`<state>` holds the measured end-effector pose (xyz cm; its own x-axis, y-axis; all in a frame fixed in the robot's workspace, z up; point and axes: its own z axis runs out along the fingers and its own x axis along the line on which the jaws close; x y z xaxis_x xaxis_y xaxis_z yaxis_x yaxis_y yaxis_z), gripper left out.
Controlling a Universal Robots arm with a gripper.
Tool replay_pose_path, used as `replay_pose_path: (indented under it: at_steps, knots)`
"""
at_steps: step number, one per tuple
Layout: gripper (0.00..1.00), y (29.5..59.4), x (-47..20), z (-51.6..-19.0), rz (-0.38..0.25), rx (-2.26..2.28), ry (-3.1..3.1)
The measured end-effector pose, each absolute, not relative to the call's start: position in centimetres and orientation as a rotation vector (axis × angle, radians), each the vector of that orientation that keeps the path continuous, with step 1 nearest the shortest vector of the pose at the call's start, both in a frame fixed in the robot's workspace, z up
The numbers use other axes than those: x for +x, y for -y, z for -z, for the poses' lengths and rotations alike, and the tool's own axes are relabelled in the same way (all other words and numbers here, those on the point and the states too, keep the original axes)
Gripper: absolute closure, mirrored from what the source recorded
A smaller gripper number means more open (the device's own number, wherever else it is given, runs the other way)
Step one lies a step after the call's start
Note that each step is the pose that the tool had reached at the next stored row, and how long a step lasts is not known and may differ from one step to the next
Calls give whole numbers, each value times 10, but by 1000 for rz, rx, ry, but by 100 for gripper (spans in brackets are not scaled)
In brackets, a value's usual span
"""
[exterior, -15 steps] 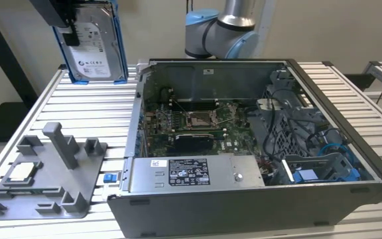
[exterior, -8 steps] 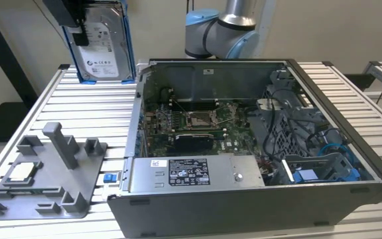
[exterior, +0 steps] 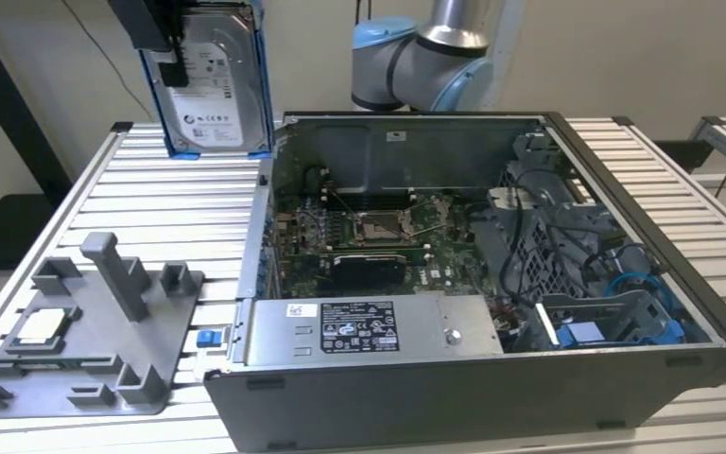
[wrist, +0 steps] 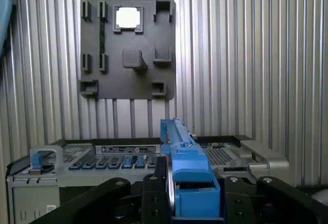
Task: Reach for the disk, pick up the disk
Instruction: 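Pick up the disk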
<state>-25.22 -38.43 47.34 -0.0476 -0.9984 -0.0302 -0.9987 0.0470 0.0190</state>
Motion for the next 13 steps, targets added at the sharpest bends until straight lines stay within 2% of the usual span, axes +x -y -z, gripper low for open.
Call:
replay_pose_path:
  at_steps: [13]
  knots:
    - [100,384,-237,-473,-55,-2162,-2267]
